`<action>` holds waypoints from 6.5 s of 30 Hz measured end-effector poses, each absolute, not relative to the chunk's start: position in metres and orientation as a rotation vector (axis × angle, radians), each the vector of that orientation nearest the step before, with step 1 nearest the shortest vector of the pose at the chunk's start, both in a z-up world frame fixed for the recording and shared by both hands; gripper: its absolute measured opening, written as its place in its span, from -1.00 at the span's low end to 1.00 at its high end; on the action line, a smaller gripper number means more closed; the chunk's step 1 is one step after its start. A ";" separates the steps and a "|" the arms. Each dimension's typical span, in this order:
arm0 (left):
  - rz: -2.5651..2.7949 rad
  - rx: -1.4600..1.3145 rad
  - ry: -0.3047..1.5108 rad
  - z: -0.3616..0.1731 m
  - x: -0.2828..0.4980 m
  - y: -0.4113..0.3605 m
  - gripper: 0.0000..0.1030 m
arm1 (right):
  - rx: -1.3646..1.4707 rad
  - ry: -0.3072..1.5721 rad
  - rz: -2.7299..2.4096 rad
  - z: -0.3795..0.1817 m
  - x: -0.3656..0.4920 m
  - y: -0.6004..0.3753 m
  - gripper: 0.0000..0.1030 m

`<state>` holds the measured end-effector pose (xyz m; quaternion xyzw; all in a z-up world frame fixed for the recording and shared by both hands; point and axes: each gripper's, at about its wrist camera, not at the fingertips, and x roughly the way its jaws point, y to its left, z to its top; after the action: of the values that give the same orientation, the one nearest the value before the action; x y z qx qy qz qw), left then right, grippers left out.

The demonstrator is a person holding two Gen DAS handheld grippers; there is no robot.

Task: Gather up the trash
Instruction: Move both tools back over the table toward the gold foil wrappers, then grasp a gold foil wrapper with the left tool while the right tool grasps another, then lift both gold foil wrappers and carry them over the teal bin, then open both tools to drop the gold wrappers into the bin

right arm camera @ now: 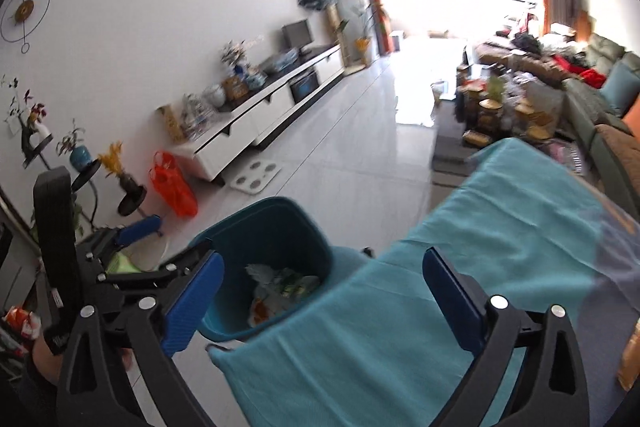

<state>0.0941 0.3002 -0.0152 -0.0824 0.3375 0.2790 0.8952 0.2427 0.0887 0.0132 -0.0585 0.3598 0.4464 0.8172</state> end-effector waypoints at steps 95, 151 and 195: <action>-0.320 0.009 0.894 -0.070 0.363 -0.089 -0.09 | 0.141 0.879 0.310 -0.076 0.293 -0.286 -0.24; 0.253 -0.258 0.542 0.039 0.050 0.275 -0.42 | -0.150 0.716 1.008 0.031 0.214 0.048 -0.53; 0.494 -0.374 0.801 -0.094 0.068 0.364 0.57 | -0.382 0.956 1.045 -0.050 0.242 0.235 0.30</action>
<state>0.0675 0.3637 -0.0940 -0.1789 0.3837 0.2366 0.8745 0.2416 0.2354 -0.0497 -0.1745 0.4361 0.4769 0.7429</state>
